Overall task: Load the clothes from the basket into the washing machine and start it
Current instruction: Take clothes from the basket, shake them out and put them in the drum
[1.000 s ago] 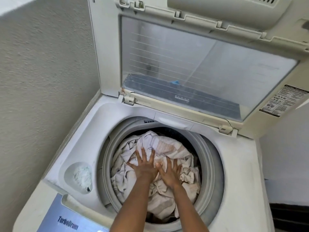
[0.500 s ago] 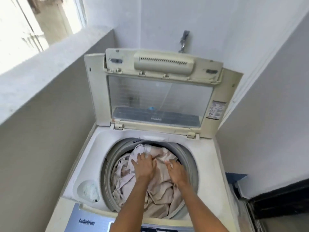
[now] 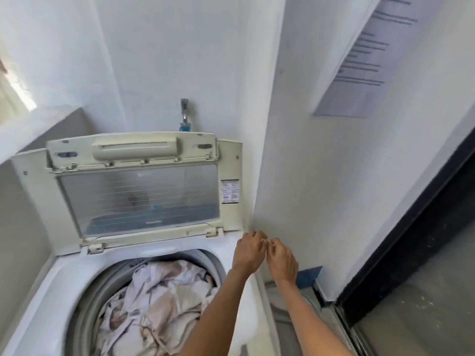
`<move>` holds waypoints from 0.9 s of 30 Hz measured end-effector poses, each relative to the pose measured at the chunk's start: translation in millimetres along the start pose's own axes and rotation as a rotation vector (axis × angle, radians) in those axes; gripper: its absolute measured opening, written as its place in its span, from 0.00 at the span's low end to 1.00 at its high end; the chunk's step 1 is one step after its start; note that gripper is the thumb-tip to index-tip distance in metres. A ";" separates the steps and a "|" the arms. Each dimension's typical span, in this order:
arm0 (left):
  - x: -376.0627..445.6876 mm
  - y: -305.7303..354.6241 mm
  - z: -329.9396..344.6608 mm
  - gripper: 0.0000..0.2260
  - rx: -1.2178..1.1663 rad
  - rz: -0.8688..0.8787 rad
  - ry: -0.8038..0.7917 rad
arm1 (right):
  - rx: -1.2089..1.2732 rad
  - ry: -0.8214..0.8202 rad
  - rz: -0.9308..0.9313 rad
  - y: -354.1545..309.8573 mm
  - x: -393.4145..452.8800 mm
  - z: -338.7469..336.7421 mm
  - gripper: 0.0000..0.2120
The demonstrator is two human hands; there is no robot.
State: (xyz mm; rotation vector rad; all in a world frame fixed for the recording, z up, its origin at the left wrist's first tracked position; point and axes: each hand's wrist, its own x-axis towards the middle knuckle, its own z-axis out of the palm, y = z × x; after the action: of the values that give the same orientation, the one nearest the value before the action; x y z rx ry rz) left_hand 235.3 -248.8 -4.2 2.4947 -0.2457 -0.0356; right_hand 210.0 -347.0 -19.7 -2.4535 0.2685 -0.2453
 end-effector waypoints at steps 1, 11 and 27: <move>6.3 10.5 20.1 0.18 -0.014 -0.006 -0.037 | -0.008 -0.008 0.029 18.9 5.2 -5.3 0.13; 31.2 29.8 239.9 0.11 -0.298 -0.431 -0.182 | 0.019 -0.293 0.290 213.1 36.5 33.5 0.12; 4.0 -5.7 350.0 0.15 -0.477 -0.895 0.136 | 0.168 -0.562 0.329 297.5 8.5 107.6 0.09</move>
State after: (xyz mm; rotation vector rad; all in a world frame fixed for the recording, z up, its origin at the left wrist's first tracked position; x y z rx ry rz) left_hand 210.9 -450.6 -289.2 1.9297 0.8438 -0.2559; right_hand 205.3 -514.4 -288.2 -2.1634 0.3762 0.5339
